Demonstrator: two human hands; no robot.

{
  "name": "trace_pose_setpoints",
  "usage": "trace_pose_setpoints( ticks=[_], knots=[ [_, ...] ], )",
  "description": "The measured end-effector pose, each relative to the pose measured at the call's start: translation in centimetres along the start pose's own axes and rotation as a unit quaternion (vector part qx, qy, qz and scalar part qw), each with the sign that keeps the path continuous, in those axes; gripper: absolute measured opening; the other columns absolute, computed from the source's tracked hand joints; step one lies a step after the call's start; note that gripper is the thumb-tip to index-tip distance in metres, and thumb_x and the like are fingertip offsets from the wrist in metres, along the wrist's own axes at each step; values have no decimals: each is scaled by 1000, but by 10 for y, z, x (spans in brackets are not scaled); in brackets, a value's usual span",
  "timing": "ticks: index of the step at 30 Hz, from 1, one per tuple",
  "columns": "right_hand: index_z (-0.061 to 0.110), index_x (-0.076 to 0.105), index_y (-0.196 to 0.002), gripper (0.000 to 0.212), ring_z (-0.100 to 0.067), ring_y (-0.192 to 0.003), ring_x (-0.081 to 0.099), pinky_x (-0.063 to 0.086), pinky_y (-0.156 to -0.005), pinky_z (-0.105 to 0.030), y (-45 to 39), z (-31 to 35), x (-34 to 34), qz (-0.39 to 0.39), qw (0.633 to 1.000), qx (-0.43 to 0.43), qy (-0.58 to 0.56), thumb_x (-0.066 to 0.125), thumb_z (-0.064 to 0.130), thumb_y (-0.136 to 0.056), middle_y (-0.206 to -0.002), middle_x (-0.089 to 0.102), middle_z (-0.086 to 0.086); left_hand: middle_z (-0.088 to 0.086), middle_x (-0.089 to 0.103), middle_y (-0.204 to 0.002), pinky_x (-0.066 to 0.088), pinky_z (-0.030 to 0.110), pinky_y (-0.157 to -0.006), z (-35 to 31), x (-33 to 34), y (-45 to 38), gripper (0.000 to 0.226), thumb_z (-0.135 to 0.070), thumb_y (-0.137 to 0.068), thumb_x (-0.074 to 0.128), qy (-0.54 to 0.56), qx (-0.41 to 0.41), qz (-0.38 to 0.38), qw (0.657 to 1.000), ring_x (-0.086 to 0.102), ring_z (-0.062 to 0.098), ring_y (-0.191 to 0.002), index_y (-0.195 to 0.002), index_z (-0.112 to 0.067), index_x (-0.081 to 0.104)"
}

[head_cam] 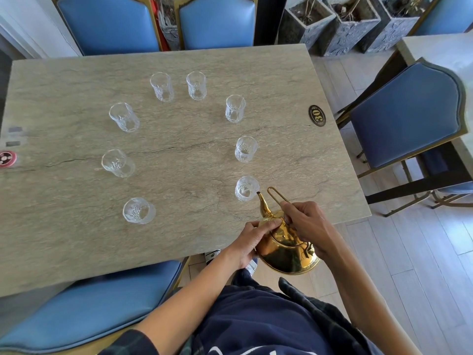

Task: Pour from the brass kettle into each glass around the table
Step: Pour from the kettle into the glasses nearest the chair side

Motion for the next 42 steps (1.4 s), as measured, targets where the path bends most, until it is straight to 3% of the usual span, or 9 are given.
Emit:
trace_pose_setpoints(
  ticks=[4,11,17,21,26,30,35,39,42],
  knots=[
    [9,61,-71,45,-20,-55,34,28,-53,-32,-1,-1,0,2,1000,-2,4,55,38,-105,-65,44,-10,11,81,-134,63,48,-101,-1,1,2,114,-77,-58,98,0,1,-2,1000,72,31,-133,-147,-14,66],
    [9,59,-68,46,-15,-51,31,25,-51,-31,-1,0,0,2,1000,-11,3,56,38,-104,-64,41,-11,14,77,-140,66,39,-80,-1,0,3,127,-76,-57,100,20,-18,-12,1000,73,30,-131,-156,-14,52],
    [11,58,-66,46,-16,-51,31,25,-51,-31,-1,2,1,0,1000,-12,0,57,38,-104,-63,41,-9,14,77,-139,64,42,-86,-3,-1,2,125,-78,-56,99,12,-15,-9,1000,72,31,-132,-154,-14,54],
    [10,59,-68,45,-14,-52,31,25,-51,-30,0,2,3,-6,1000,-10,3,56,38,-104,-64,40,-9,14,78,-137,63,38,-84,-6,0,7,112,-72,-61,96,4,-13,-3,1000,72,29,-128,-149,-14,59],
    [9,61,-71,44,-21,-56,32,26,-51,-28,5,-3,8,-10,1000,-6,-22,56,36,-105,-66,44,-9,17,77,-137,66,35,-78,-5,-8,4,124,-69,-59,103,13,-19,-13,1000,76,29,-124,-154,-9,51],
    [11,60,-68,43,-18,-53,35,29,-52,-29,9,-5,12,-35,998,3,-44,57,36,-103,-63,43,-9,14,73,-140,64,38,-87,-11,-13,6,108,-60,-65,101,-1,-32,-11,999,73,29,-127,-148,-19,45],
    [16,61,-61,46,-13,-48,37,31,-49,-27,16,-5,16,-61,994,11,-86,58,34,-103,-55,44,-4,13,70,-142,63,38,-93,-20,-19,7,119,-63,-55,104,-22,-19,-1,1000,72,27,-129,-147,-20,41],
    [10,63,-66,44,-13,-47,39,34,-48,-23,16,2,13,-84,991,14,-98,60,35,-102,-54,47,-3,10,67,-140,62,32,-91,-31,-20,10,106,-60,-69,98,-55,-4,15,998,70,23,-127,-147,-20,39],
    [10,63,-66,46,-13,-47,40,35,-48,-23,14,11,11,-94,991,11,-99,60,37,-102,-54,48,-4,10,68,-140,64,38,-100,-40,-20,8,115,-68,-62,97,-67,5,27,997,71,24,-128,-149,-20,40]
  ],
)
Point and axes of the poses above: each hand's wrist, its own y-axis away from the middle knuckle, its own x-axis out of the palm, z = x × y, the point moved 4 cm from there along -y, towards the middle knuckle
